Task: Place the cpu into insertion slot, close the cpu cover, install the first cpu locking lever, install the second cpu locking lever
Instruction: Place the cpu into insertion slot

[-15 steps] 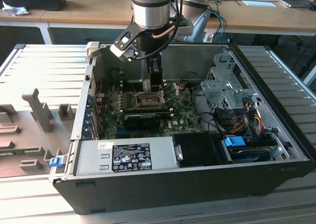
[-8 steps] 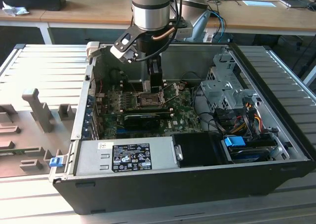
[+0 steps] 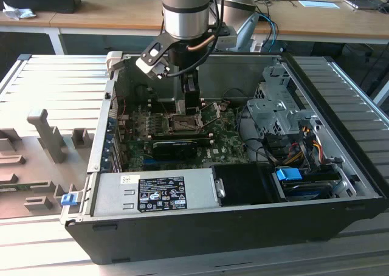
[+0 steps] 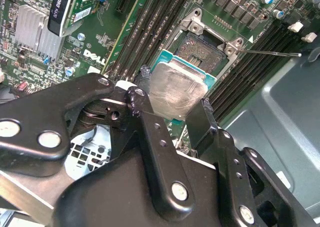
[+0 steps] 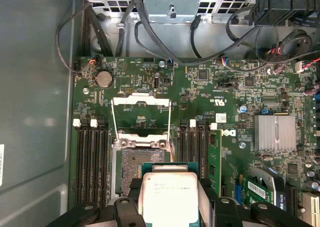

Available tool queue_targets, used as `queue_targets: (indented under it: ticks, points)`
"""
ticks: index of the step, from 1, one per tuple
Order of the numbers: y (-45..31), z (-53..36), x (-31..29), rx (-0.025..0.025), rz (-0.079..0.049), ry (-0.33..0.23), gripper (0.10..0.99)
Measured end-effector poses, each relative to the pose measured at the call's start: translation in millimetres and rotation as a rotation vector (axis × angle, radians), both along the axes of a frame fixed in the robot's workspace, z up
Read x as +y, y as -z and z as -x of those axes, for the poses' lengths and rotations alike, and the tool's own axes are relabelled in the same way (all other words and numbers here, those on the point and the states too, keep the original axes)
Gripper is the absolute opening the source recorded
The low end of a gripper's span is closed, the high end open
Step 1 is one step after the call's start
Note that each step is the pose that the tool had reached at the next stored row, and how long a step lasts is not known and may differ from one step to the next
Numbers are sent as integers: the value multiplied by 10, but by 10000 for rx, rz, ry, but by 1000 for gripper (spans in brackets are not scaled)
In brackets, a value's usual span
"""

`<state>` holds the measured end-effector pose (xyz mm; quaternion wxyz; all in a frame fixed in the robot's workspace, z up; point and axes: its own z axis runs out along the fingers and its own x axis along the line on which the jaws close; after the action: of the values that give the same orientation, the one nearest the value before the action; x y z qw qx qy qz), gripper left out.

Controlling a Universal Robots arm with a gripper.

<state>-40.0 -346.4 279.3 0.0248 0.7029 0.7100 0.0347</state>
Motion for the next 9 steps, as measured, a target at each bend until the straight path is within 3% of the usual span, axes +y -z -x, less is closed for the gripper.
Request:
queue_targets:
  ticks: [9]
  points:
    - [18, 0, 0, 0, 0, 0, 529]
